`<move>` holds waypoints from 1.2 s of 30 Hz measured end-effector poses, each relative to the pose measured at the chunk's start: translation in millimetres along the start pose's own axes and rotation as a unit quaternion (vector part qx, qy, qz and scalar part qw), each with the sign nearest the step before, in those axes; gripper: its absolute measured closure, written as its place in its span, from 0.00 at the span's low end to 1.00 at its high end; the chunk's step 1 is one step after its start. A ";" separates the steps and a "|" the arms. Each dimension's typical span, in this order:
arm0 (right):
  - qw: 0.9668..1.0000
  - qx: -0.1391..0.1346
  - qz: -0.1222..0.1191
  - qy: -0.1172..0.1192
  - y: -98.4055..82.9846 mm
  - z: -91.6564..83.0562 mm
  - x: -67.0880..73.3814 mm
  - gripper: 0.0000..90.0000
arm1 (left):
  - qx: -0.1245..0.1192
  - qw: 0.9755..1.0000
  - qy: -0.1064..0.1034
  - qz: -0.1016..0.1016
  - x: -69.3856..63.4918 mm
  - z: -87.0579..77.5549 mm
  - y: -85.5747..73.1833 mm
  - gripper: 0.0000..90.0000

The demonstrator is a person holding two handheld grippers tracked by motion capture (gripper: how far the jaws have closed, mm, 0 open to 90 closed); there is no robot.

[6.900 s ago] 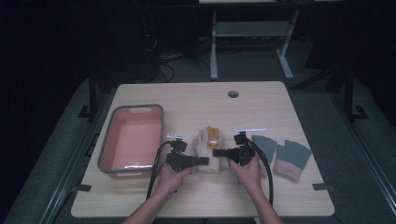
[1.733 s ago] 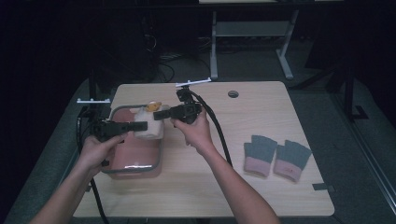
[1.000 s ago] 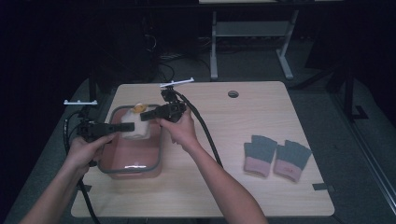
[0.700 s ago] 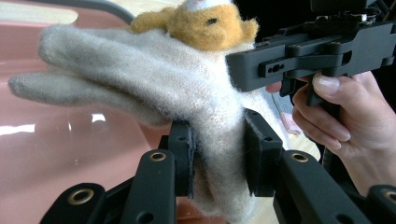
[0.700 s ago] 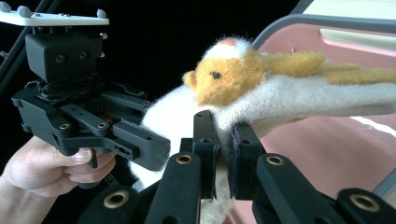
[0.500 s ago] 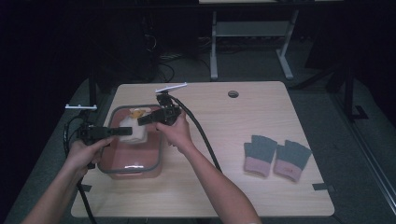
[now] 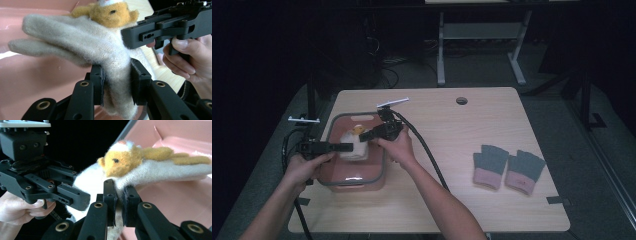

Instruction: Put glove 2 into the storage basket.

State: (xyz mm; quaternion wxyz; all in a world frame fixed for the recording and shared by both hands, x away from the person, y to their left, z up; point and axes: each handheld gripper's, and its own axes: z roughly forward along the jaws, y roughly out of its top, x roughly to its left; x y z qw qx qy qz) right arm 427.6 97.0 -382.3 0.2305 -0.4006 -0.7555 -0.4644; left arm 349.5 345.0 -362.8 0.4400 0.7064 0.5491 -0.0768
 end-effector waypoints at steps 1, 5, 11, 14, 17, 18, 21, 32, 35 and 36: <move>1.000 0.001 0.002 0.002 -0.7 0.9 -1.7 0.93 | 0.001 1.000 0.001 0.001 1.6 1.6 -1.0 0.75; 1.000 0.008 0.009 0.002 -4.2 4.9 -6.9 0.92 | 0.009 1.000 0.007 0.001 3.5 5.2 -3.3 0.75; 1.000 0.018 0.020 -0.003 -9.8 9.9 -14.8 0.92 | 0.022 1.000 0.017 -0.003 6.1 12.7 -7.5 0.75; 0.999 0.026 0.018 -0.013 -11.8 11.2 -15.2 0.92 | 0.030 0.999 0.023 -0.004 6.5 16.7 -10.1 0.75; 0.999 0.036 0.013 -0.027 -14.1 12.7 -15.5 0.92 | 0.038 0.999 0.028 -0.007 8.3 20.5 -12.8 0.75; 0.999 0.038 0.010 -0.032 -14.9 13.4 -15.6 0.91 | 0.039 0.999 0.029 -0.009 8.8 21.7 -13.5 0.75; 0.998 0.041 0.013 -0.040 -16.1 14.0 -15.2 0.90 | 0.043 0.998 0.035 -0.010 10.0 23.3 -14.6 0.75; 0.995 0.062 -0.001 -0.074 -17.0 6.0 -9.7 0.84 | 0.051 0.996 0.065 -0.019 13.9 25.8 -20.2 0.75; 0.995 0.062 -0.002 -0.075 -17.3 2.5 -8.5 0.84 | 0.057 0.996 0.073 -0.020 14.2 27.5 -21.3 0.75; 0.996 0.060 -0.001 -0.072 -17.6 0.5 -8.5 0.84 | 0.059 0.995 0.072 -0.020 14.8 27.9 -21.5 0.75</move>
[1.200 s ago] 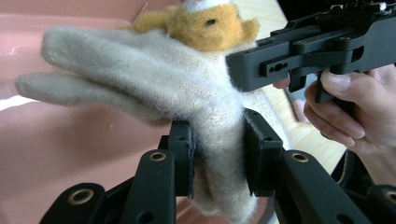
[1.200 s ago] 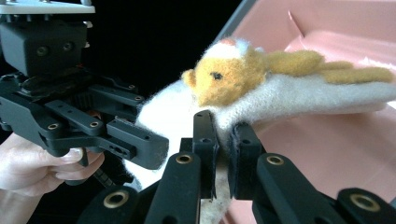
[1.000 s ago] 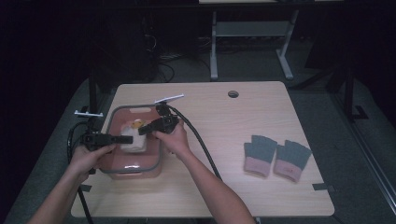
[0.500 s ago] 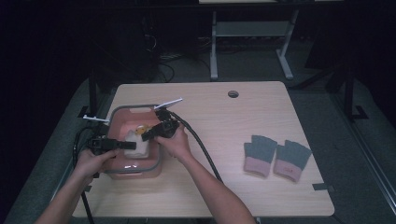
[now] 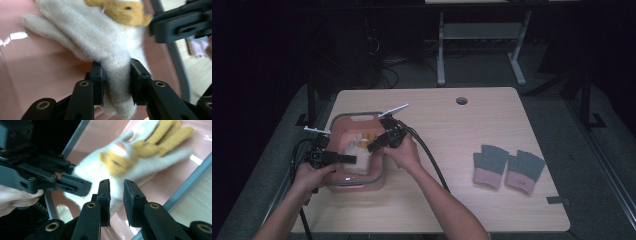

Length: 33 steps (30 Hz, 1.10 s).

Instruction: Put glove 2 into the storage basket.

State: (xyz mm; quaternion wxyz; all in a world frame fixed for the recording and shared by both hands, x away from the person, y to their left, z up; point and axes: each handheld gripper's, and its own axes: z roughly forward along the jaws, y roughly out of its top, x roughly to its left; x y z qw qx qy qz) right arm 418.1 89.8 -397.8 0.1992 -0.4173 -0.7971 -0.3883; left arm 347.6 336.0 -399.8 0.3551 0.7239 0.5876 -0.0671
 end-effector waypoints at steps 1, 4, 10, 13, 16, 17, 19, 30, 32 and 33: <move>1.000 -0.001 -0.001 0.000 -0.3 -1.2 0.1 0.84 | 0.000 1.000 0.001 0.001 1.0 0.5 0.1 0.75; 1.000 -0.002 -0.004 0.002 -2.0 -3.8 0.1 0.84 | -0.001 1.000 0.007 0.000 1.1 0.9 1.0 0.75; 1.000 -0.011 -0.007 0.009 -2.9 -8.7 1.3 0.84 | 0.011 1.000 0.023 0.010 -2.7 1.5 2.2 0.70; 1.000 -0.015 -0.010 0.007 -3.3 -11.8 2.5 0.84 | 0.010 0.999 0.033 0.009 -3.5 -0.1 3.3 0.67; 1.000 -0.019 -0.010 0.015 -4.3 -16.0 2.5 0.84 | 0.007 0.999 0.047 0.014 -5.4 -3.9 5.4 0.67; 1.000 -0.019 -0.010 0.013 -4.6 -16.8 1.9 0.84 | 0.008 0.999 0.050 0.016 -6.3 -5.3 6.3 0.67; 1.000 -0.023 -0.009 0.017 -5.9 -18.2 0.5 0.84 | 0.003 0.998 0.059 0.020 -8.8 -8.4 8.3 0.67; 0.999 -0.035 -0.011 0.018 -11.3 -31.3 -3.0 0.83 | 0.009 0.996 0.078 0.043 -17.3 -4.1 13.4 0.78; 0.999 -0.035 -0.013 0.018 -11.9 -33.8 -3.2 0.83 | 0.021 0.995 0.084 0.048 -17.0 0.2 13.4 0.78; 0.999 -0.036 -0.010 0.018 -12.3 -35.0 -2.9 0.83 | 0.024 0.994 0.089 0.050 -17.1 2.6 13.4 0.78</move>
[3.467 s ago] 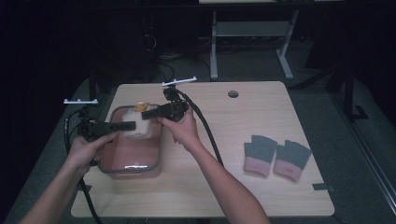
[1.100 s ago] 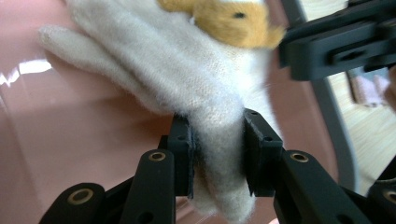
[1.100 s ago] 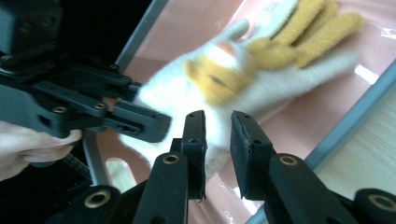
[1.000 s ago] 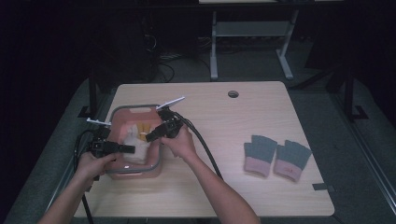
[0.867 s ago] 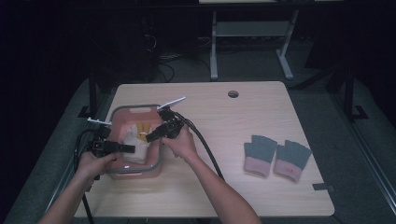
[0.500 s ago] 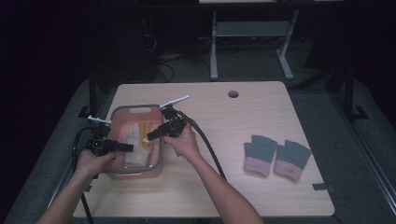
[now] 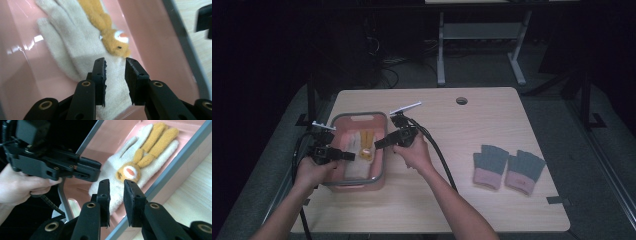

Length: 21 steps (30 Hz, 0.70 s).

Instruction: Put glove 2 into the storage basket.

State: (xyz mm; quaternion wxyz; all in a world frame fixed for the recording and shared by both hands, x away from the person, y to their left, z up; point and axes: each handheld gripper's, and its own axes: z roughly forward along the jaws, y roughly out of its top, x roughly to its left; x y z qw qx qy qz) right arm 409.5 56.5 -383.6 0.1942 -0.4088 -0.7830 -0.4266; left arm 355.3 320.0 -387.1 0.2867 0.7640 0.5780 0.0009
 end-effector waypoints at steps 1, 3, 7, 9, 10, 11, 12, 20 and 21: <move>1.000 -0.002 -0.002 0.000 -0.2 -1.4 -0.4 0.83 | 0.004 1.000 0.004 0.002 -0.2 2.5 0.1 0.78; 1.000 -0.005 -0.003 0.001 -0.7 -4.3 -0.5 0.82 | 0.010 1.000 0.008 -0.002 -1.0 6.4 -0.2 0.77; 1.000 -0.007 -0.002 -0.001 -2.3 -8.7 -1.6 0.82 | 0.013 1.000 0.010 -0.002 -1.9 10.5 -1.2 0.75; 1.000 -0.008 -0.001 0.001 -3.3 -10.2 -2.4 0.81 | 0.007 1.000 0.009 0.000 -1.5 7.7 -1.3 0.72; 1.000 -0.009 -0.001 0.002 -3.8 -11.0 -2.6 0.81 | 0.002 1.000 0.006 0.000 -1.6 5.7 -1.5 0.71; 1.000 -0.010 0.001 0.002 -4.3 -12.0 -2.5 0.80 | -0.002 1.000 0.002 -0.001 -1.3 3.7 -1.5 0.71; 1.000 -0.011 0.001 0.004 -4.7 -13.1 -2.3 0.80 | -0.006 1.000 -0.002 -0.002 -1.2 1.6 -1.6 0.70; 1.000 -0.024 -0.002 0.008 -8.3 -26.3 -1.2 0.76 | -0.031 0.999 -0.028 0.004 -11.4 -11.4 2.3 0.66; 1.000 -0.026 -0.002 0.008 -8.7 -28.3 -1.7 0.76 | -0.032 0.999 -0.030 0.007 -13.7 -12.9 3.4 0.66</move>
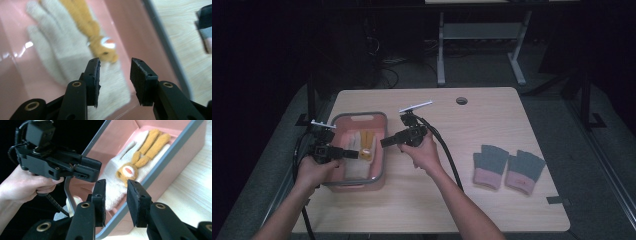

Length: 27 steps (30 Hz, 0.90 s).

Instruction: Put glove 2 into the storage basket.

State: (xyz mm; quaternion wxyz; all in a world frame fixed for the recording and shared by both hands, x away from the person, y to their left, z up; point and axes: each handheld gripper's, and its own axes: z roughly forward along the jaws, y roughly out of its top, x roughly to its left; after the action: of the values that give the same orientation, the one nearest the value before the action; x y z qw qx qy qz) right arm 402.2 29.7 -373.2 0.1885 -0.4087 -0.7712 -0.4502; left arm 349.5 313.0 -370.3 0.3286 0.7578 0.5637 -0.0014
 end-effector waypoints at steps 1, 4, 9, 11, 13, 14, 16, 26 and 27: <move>1.000 -0.001 -0.001 0.000 -0.3 -2.2 -0.4 0.75 | -0.004 1.000 -0.002 0.002 -2.7 -0.5 1.1 0.65; 1.000 -0.004 0.001 0.003 -1.4 -8.9 -1.2 0.74 | -0.013 1.000 -0.008 0.008 -8.3 -2.3 3.1 0.64; 1.000 -0.011 0.002 0.000 -3.7 -19.2 -4.3 0.73 | -0.019 1.000 -0.015 0.017 -17.2 -3.9 3.0 0.63; 1.000 -0.013 0.003 0.001 -5.3 -23.0 -5.9 0.72 | -0.019 0.999 -0.019 0.021 -21.0 -4.2 2.7 0.62; 1.000 -0.016 0.001 -0.003 -6.7 -27.0 -8.0 0.72 | -0.018 0.999 -0.022 0.023 -24.8 -3.6 3.1 0.62; 1.000 -0.018 0.003 -0.003 -7.0 -28.5 -8.5 0.71 | -0.018 0.999 -0.024 0.025 -27.1 -3.4 3.7 0.62; 1.000 -0.021 0.002 -0.002 -7.9 -32.3 -9.8 0.71 | -0.019 0.999 -0.027 0.030 -32.6 -2.7 5.2 0.62; 1.000 -0.024 0.009 -0.001 -15.5 -48.7 -16.6 0.68 | -0.026 0.997 -0.055 0.052 -58.4 0.3 10.3 0.57; 1.000 -0.026 0.011 -0.001 -16.8 -50.9 -18.3 0.68 | -0.025 0.997 -0.057 0.052 -60.1 0.8 10.5 0.56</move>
State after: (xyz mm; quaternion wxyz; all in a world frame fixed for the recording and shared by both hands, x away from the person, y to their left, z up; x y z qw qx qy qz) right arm 395.7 -26.3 -367.7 0.1824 -0.4222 -0.7549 -0.4675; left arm 336.9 259.7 -343.3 0.3788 0.7762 0.5038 -0.0128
